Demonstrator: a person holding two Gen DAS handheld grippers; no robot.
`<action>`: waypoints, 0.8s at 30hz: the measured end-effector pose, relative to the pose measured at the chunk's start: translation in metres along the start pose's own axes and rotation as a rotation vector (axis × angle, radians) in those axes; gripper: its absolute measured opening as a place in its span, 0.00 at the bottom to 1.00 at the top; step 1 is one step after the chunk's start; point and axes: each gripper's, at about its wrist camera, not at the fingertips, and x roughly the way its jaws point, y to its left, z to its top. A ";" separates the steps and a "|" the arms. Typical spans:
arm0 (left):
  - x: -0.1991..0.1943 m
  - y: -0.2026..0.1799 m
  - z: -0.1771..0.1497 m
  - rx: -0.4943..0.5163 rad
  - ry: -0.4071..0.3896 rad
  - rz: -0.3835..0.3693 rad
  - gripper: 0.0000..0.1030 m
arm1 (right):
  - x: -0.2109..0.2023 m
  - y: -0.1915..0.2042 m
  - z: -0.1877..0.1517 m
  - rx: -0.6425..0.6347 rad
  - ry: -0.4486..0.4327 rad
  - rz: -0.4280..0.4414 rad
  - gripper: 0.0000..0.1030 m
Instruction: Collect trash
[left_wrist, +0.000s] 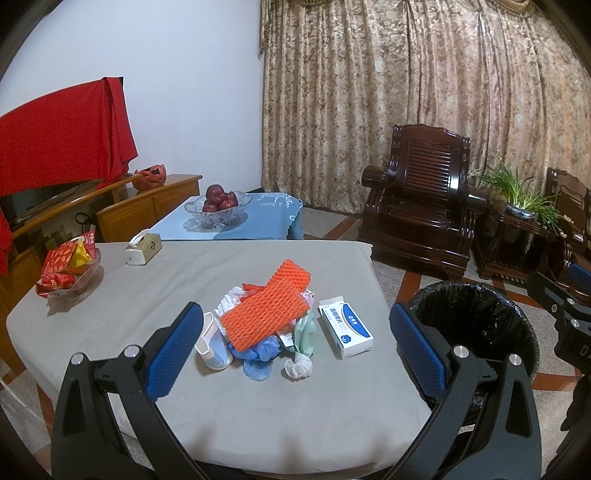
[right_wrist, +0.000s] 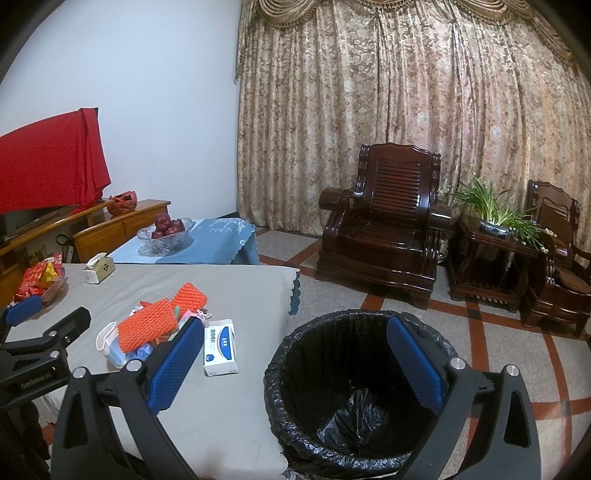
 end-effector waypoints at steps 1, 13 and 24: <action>0.000 0.000 0.000 0.000 -0.001 0.001 0.95 | 0.000 0.000 0.000 0.001 0.001 0.000 0.94; 0.000 0.000 0.000 -0.003 0.002 0.000 0.95 | 0.008 0.002 -0.009 0.002 0.006 0.001 0.94; 0.024 0.017 -0.019 -0.013 0.012 0.013 0.95 | 0.024 0.017 -0.010 -0.012 0.011 0.029 0.94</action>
